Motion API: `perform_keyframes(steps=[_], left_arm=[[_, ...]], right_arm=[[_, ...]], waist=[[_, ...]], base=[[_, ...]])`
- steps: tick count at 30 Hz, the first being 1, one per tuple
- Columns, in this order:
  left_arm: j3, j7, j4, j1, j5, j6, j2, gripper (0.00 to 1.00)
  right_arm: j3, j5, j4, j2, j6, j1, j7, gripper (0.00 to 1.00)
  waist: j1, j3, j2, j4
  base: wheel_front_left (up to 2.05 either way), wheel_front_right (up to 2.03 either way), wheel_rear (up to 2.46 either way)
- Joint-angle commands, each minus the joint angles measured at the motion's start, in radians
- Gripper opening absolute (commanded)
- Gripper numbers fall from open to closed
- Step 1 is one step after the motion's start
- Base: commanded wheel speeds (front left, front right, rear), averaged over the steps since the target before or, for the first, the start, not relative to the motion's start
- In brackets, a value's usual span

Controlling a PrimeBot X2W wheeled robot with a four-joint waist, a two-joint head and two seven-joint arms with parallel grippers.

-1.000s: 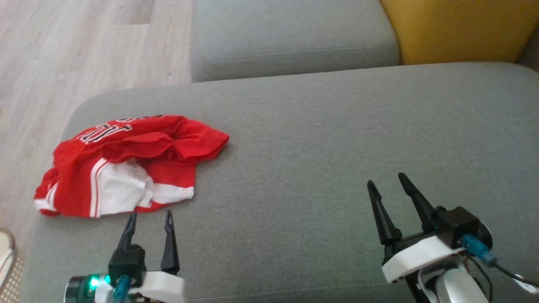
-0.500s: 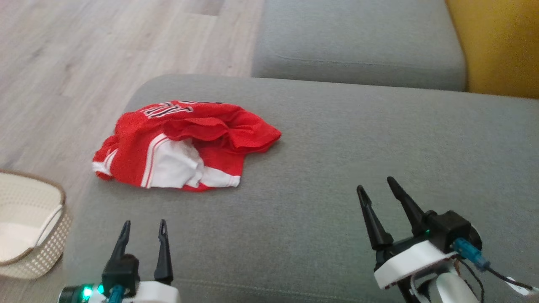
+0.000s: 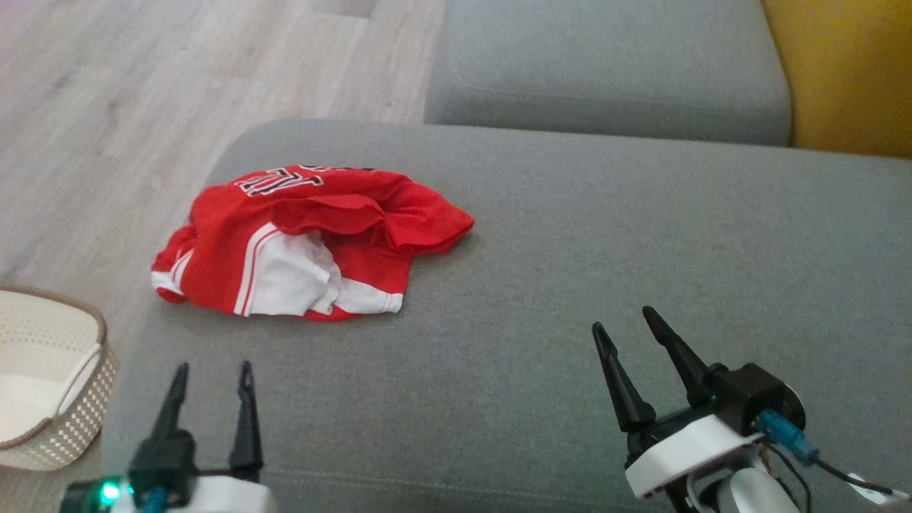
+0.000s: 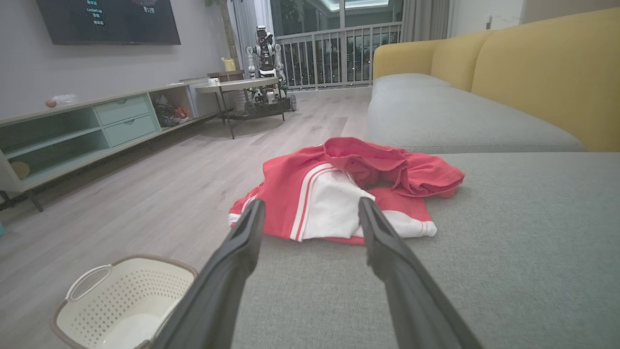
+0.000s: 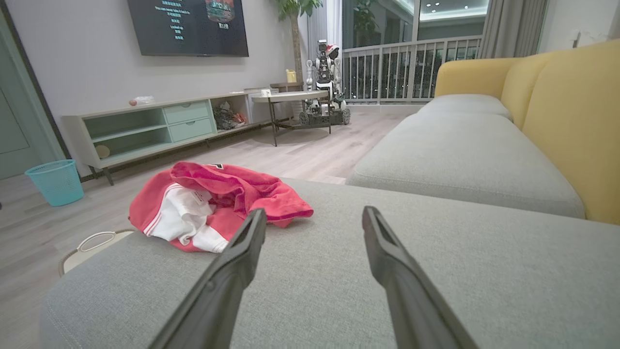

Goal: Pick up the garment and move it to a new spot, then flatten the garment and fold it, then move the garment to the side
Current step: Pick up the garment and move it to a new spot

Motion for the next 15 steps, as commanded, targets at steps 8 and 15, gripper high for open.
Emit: perform_keyframes(steps=[8, 15], left_arm=[[0.115, 0.027, -0.033, -0.218, -0.105, -0.156, 0.151, 1.0], [0.115, 0.235, 0.13, -0.506, -0.232, -0.301, 0.296, 1.0]], right_arm=[[0.025, -0.057, -0.089, -0.011, 0.0, -0.118, -0.001, 1.0], [0.039, -0.09, -0.166, -0.011, 0.0, -0.193, 0.031, 1.0]], waist=[[0.0, 0.148, 0.0, -0.062], [0.0, 0.265, 0.0, -0.099]], base=[[0.0, 0.0, 0.0], [0.0, 0.0, 0.0]])
